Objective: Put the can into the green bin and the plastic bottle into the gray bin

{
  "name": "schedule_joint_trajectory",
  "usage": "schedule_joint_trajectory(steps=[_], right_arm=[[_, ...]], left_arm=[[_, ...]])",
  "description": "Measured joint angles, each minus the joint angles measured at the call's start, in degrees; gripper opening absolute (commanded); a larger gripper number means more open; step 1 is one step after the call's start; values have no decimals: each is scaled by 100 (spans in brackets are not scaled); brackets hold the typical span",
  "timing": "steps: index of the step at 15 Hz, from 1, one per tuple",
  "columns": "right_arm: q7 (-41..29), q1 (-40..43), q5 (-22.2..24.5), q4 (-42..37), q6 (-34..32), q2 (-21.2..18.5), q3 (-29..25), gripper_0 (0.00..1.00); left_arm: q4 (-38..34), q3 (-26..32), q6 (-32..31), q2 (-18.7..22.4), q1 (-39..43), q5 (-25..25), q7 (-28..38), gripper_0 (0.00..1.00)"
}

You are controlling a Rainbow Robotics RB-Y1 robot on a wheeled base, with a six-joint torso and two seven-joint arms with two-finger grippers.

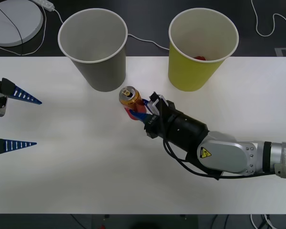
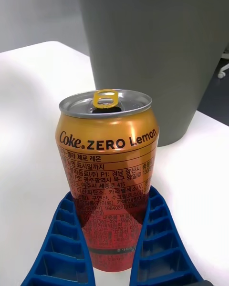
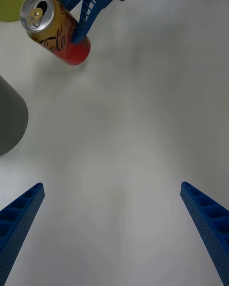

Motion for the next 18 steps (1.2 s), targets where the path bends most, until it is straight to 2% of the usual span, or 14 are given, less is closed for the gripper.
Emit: schedule_joint_trajectory(steps=[2,5,10,15,18], right_arm=[[73,141,123,-478,-599,-446,-311,0],[132,495,308,-1096,-1665,-1050,-1061,0],[-8,1102,314,-1637,-3199,-1699,-2386,0],[-951,1800,379,-2331,-4583,-2250,-3740,0],[-1626,2173,508,-2766,-5632,-2466,-4675,0]], left_arm=[[0,0,0,0,0,0,0,100],[0,0,0,0,0,0,0,100],[0,0,0,0,0,0,0,100],[0,0,0,0,0,0,0,100],[0,0,0,0,0,0,0,100]])
